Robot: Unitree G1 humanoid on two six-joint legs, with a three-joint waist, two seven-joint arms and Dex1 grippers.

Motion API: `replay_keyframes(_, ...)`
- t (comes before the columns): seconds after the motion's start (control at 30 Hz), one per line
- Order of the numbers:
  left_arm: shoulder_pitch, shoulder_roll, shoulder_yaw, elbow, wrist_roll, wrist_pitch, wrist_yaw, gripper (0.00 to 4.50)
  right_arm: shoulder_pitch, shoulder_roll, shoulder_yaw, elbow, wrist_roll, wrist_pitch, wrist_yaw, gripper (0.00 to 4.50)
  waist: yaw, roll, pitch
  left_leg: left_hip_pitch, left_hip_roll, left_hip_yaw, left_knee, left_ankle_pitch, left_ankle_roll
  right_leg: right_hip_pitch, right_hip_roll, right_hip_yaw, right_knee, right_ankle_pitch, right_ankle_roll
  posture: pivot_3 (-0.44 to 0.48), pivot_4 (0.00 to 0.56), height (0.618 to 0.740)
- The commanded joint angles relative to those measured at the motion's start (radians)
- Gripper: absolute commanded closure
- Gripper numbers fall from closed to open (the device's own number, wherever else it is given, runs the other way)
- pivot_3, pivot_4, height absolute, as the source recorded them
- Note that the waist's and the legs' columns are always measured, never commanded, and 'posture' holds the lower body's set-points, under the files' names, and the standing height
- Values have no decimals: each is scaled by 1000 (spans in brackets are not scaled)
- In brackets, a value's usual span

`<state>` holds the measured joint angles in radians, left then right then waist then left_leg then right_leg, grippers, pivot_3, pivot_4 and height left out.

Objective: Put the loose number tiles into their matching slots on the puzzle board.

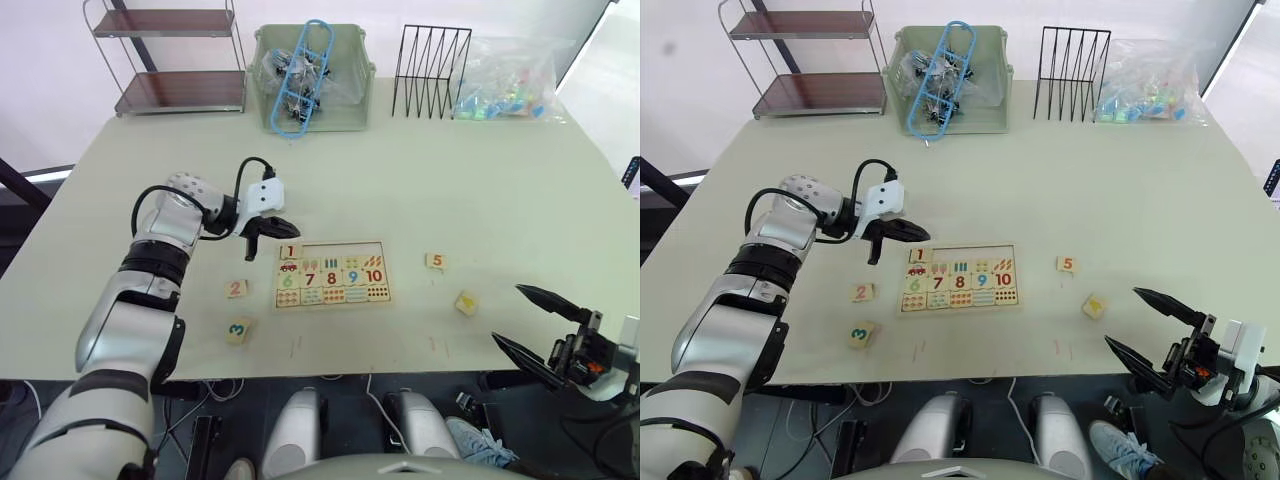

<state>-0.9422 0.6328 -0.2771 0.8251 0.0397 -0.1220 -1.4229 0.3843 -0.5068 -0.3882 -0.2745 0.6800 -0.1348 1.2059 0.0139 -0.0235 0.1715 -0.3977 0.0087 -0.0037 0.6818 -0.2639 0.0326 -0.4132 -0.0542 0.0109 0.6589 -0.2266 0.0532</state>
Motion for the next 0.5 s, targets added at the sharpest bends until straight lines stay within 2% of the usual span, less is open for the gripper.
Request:
replay_keyframes(0.03,-26,0,13,2,0,-31,-16,4471,6,-7,-4,-42,9,-3,-11,0,-1,0,0,0,0,0,0,0,0,0,0,0,0,0,0,0,150,740)
replay_keyframes(0.5,-34,-28,18,30,0,-35,-48,4471,12,-4,3,-57,5,-4,-32,0,-2,0,0,0,0,0,0,0,0,0,0,0,0,0,0,0,150,740)
